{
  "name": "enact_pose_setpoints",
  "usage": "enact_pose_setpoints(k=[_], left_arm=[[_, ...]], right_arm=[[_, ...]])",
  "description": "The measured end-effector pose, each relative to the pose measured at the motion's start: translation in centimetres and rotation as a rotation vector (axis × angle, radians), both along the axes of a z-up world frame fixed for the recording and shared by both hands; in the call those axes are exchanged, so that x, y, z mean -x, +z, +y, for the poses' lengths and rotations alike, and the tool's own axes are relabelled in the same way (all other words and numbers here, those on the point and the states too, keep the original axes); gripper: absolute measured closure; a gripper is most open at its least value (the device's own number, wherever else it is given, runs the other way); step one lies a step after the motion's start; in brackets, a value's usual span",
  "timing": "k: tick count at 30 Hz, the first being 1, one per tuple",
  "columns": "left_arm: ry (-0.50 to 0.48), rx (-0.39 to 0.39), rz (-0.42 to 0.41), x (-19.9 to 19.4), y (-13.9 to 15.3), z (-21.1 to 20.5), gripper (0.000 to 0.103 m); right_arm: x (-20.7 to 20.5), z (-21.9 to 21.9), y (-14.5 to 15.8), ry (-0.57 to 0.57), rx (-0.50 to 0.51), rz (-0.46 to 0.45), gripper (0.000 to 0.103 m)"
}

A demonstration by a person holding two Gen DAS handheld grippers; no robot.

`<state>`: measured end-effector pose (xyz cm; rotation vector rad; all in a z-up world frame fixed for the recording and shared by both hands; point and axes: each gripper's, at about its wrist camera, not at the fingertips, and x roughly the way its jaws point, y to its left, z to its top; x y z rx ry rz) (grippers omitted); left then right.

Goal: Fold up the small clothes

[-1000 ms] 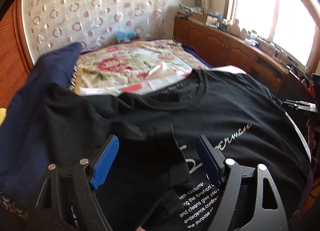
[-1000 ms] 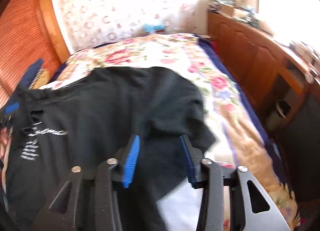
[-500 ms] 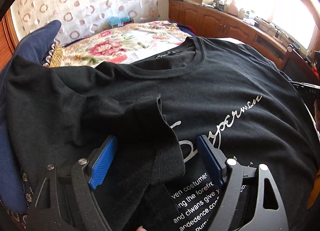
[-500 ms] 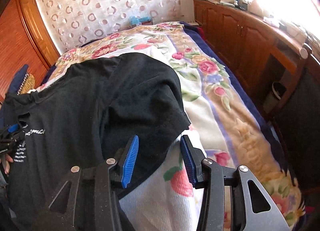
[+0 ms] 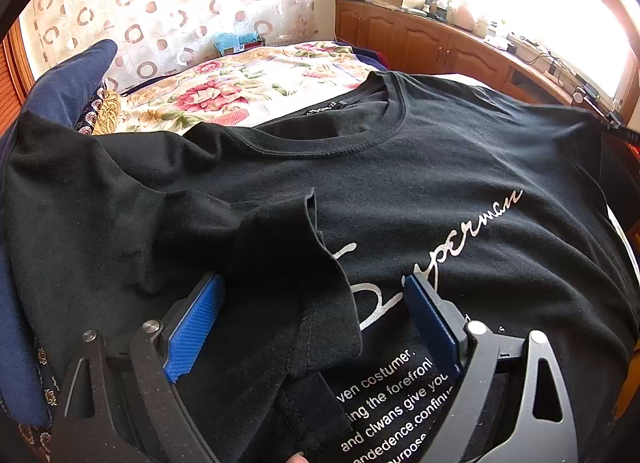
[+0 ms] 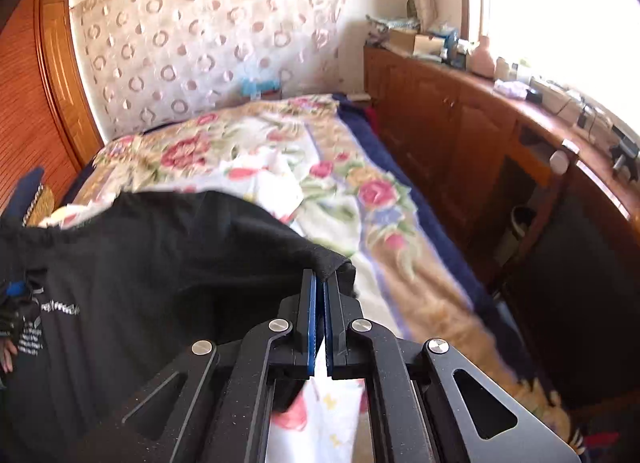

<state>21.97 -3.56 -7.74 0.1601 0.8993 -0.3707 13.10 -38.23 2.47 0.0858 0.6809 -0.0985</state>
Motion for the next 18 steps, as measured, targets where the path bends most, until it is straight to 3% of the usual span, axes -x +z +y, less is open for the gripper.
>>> enact_pose_setpoints(k=[8,13,18], left_arm=[[0.0,0.0,0.0,0.0,0.0,0.0,0.012],[0.0,0.0,0.0,0.0,0.0,0.0,0.012],[0.0,0.001,0.001,-0.1,0.0,0.0,0.012]], right_arm=[[0.7,2.2,2.9,0.071,0.031,-0.059,0.1],[1.9,6.0,2.8,0.209,0.02,-0.078,0.1],[1.6,10.3,0.4,0.354,-0.012,-0.016,0.1]])
